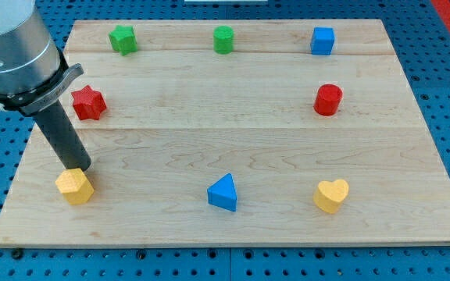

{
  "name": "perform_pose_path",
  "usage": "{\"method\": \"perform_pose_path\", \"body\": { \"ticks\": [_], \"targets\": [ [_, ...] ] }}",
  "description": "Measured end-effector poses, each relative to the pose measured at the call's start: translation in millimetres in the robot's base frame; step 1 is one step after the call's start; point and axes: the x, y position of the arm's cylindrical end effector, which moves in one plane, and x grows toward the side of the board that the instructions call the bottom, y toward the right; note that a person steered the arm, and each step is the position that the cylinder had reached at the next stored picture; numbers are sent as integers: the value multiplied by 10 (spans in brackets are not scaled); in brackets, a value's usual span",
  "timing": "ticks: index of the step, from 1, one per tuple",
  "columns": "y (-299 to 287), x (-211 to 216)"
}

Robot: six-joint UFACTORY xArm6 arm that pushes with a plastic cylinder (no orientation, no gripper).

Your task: Move the red circle slightly up

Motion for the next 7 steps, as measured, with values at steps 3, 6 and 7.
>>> {"method": "perform_pose_path", "body": {
  "ticks": [3, 6, 7],
  "targets": [
    [-6, 34],
    [-8, -145],
    [-4, -192]
  ]
}}
